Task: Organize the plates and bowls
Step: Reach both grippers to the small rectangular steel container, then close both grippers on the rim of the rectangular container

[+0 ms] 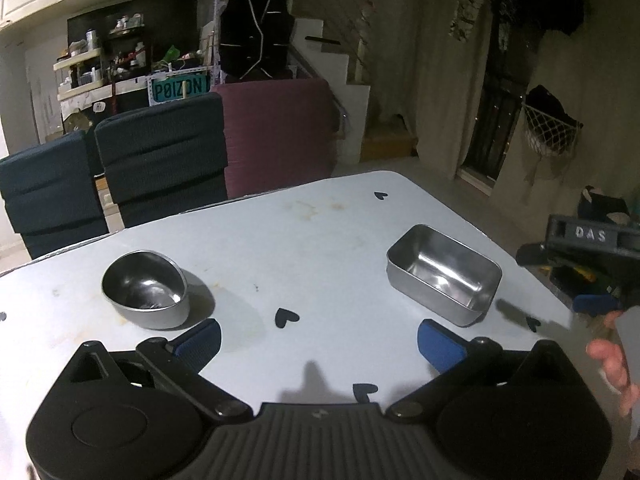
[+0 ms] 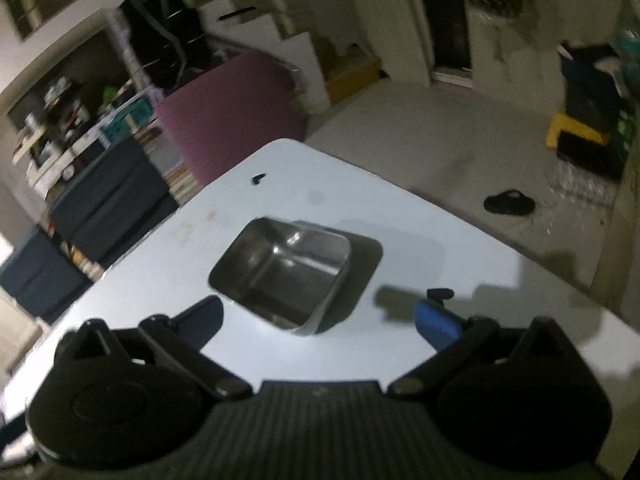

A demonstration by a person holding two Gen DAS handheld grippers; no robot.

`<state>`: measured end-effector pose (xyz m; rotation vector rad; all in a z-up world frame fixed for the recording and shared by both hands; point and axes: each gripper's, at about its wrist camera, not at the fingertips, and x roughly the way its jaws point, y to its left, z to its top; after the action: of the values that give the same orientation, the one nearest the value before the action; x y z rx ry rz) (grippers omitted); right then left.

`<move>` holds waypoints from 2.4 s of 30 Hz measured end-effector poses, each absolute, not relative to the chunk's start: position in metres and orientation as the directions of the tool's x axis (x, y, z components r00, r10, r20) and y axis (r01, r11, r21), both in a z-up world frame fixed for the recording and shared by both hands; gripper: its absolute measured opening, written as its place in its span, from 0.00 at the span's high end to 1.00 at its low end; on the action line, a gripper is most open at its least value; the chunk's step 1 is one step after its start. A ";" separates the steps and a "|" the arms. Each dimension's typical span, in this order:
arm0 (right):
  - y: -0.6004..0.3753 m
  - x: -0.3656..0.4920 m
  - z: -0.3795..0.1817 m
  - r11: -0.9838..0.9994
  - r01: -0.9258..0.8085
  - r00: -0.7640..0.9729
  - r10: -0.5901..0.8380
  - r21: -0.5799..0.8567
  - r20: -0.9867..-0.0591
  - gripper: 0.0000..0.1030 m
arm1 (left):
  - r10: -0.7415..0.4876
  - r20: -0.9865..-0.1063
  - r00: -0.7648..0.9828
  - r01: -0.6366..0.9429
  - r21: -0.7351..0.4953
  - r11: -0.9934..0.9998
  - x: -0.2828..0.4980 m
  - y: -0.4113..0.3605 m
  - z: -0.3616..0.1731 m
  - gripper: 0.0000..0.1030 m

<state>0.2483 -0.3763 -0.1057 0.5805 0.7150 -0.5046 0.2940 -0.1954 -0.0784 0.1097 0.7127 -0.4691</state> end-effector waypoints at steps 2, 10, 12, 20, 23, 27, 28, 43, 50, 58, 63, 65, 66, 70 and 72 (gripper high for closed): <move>-0.379 0.250 -0.110 0.704 0.625 0.652 -0.231 0.339 -0.722 0.00 | -0.381 -0.645 0.662 0.459 -0.054 0.887 0.296 -0.201 -0.080 0.00; -0.387 0.266 -0.129 0.622 0.698 0.608 -0.256 0.353 -0.751 0.00 | -0.401 -0.633 0.662 0.486 -0.044 0.873 0.306 -0.220 -0.086 0.00; -0.388 0.270 -0.133 0.615 0.701 0.609 -0.255 0.360 -0.751 0.00 | -0.396 -0.635 0.663 0.492 -0.029 0.870 0.307 -0.223 -0.090 0.00; -0.388 0.276 -0.133 0.601 0.712 0.609 -0.271 0.363 -0.746 0.00 | -0.390 -0.637 0.665 0.475 -0.042 0.879 0.315 -0.217 -0.096 0.00; -0.389 0.278 -0.135 0.592 0.720 0.602 -0.271 0.363 -0.751 0.01 | -0.394 -0.628 0.671 0.460 -0.064 0.886 0.319 -0.213 -0.096 0.00; -0.390 0.282 -0.139 0.584 0.723 0.596 -0.257 0.369 -0.761 0.04 | -0.407 -0.614 0.676 0.459 -0.081 0.885 0.322 -0.212 -0.096 0.00; -0.389 0.283 -0.140 0.588 0.718 0.597 -0.247 0.371 -0.763 0.05 | -0.409 -0.611 0.677 0.460 -0.082 0.884 0.323 -0.212 -0.096 0.00; -0.392 0.286 -0.142 0.620 0.694 0.588 -0.193 0.367 -0.785 0.40 | -0.417 -0.592 0.689 0.439 -0.117 0.891 0.350 -0.232 -0.096 0.02; -0.397 0.287 -0.142 0.626 0.678 0.605 -0.176 0.386 -0.777 0.56 | -0.445 -0.577 0.685 0.488 -0.089 0.868 0.359 -0.259 -0.096 0.06; -0.408 0.292 -0.149 0.637 0.663 0.598 -0.133 0.394 -0.791 0.84 | -0.438 -0.594 0.675 0.538 -0.011 0.843 0.374 -0.284 -0.100 0.11; -0.408 0.295 -0.146 0.664 0.641 0.597 -0.117 0.385 -0.794 0.87 | -0.430 -0.603 0.672 0.561 0.037 0.827 0.385 -0.300 -0.106 0.15; -0.409 0.295 -0.145 0.671 0.635 0.597 -0.112 0.383 -0.794 0.88 | -0.425 -0.613 0.666 0.569 0.048 0.821 0.390 -0.305 -0.110 0.18; -0.410 0.295 -0.145 0.674 0.631 0.600 -0.110 0.384 -0.793 0.89 | -0.419 -0.625 0.659 0.572 0.055 0.818 0.392 -0.308 -0.114 0.19; -0.412 0.294 -0.146 0.708 0.601 0.613 -0.110 0.371 -0.782 0.93 | -0.419 -0.671 0.611 0.582 0.022 0.813 0.400 -0.308 -0.128 0.34; -0.412 0.295 -0.146 0.718 0.591 0.617 -0.109 0.368 -0.779 0.95 | -0.425 -0.688 0.588 0.578 -0.010 0.816 0.403 -0.305 -0.133 0.40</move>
<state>0.2947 -0.4122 -0.1460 0.6607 0.8129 -0.4386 0.4033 -0.3050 -0.1333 0.2241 0.7373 -0.5900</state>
